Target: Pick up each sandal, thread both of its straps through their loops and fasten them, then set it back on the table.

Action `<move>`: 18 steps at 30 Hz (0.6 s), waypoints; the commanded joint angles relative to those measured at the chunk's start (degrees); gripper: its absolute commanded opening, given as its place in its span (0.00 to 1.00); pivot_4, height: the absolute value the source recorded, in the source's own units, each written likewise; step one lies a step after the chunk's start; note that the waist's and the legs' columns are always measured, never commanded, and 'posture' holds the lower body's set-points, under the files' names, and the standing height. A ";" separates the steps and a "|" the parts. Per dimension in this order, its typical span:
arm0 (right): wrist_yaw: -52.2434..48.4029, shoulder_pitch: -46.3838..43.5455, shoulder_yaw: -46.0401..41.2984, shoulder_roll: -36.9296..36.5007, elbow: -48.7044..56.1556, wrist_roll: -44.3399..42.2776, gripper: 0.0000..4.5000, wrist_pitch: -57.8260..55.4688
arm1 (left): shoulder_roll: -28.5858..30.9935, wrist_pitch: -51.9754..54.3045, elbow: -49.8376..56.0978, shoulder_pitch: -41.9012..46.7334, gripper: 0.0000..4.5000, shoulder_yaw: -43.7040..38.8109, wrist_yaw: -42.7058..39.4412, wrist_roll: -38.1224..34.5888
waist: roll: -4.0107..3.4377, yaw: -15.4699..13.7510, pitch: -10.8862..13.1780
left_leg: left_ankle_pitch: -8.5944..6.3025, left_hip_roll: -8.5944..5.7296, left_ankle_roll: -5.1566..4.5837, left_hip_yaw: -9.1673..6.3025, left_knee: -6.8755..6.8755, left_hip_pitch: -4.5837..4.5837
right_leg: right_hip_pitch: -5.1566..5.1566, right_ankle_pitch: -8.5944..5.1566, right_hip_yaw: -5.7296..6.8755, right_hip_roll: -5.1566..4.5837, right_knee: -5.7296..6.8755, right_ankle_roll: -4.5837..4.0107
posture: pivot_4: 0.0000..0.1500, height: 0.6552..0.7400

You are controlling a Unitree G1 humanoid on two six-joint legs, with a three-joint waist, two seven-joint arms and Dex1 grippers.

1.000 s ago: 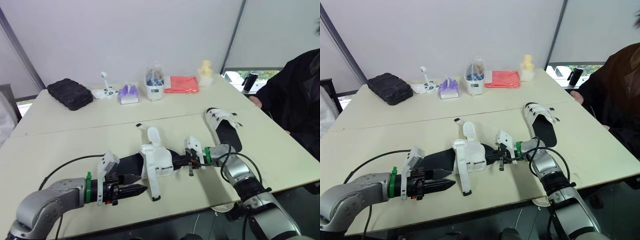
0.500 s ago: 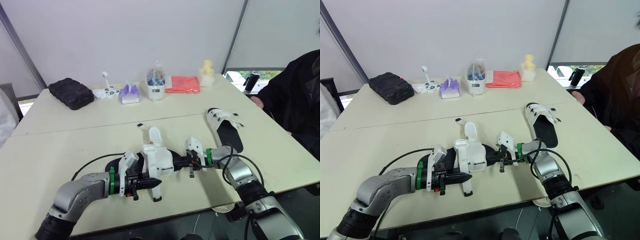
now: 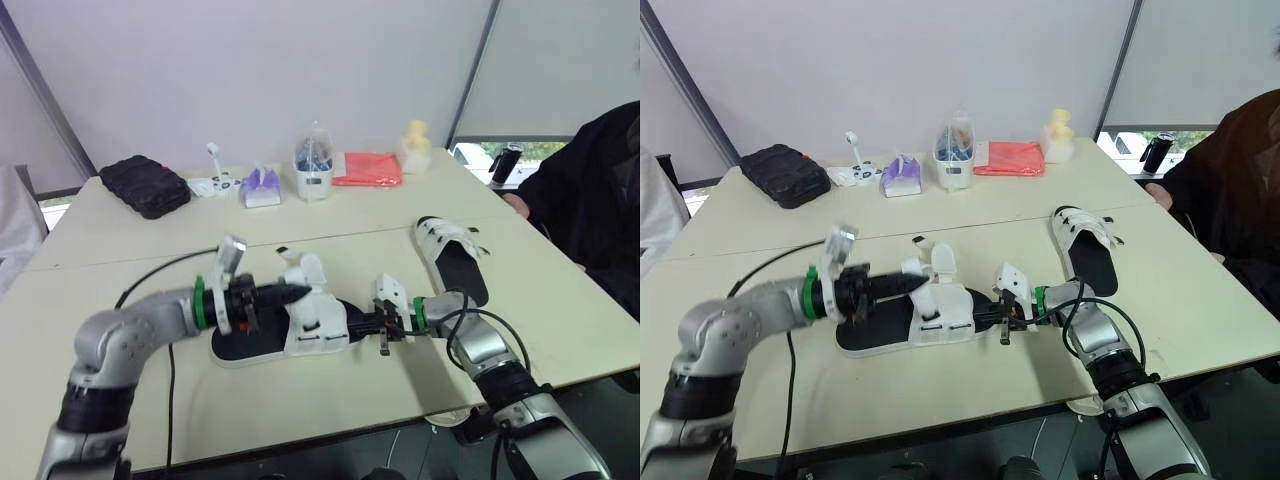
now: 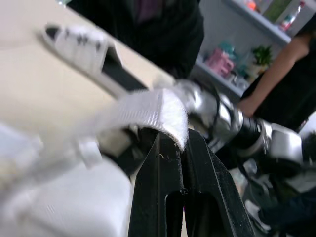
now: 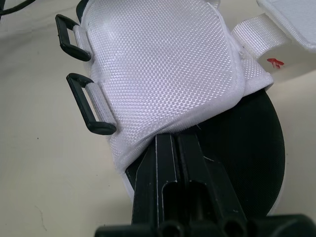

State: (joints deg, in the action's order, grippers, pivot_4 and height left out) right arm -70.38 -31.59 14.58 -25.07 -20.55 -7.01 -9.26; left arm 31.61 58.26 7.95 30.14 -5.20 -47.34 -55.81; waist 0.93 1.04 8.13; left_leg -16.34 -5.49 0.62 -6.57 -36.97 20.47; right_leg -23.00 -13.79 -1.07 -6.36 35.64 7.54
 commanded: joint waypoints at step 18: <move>0.71 2.25 3.24 1.04 -1.20 2.05 0.00 -1.31 | 2.19 -4.30 -14.23 6.30 0.01 9.02 -18.35 12.49 | -0.03 0.17 0.02 | -0.12 0.40 0.19 0.00 0.02 0.03 | -0.08 0.01 -0.16 0.46 -0.12 -0.05 | 1.00 1.00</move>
State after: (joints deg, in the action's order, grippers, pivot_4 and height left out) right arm -69.59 -31.40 14.84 -24.29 -20.23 -7.01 -9.22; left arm 33.69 53.53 -6.68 35.32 5.25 -65.09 -42.96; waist 0.89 1.21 8.15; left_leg -16.46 -5.09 0.81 -6.57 -36.96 20.50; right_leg -23.08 -13.78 -1.23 -5.90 35.52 7.49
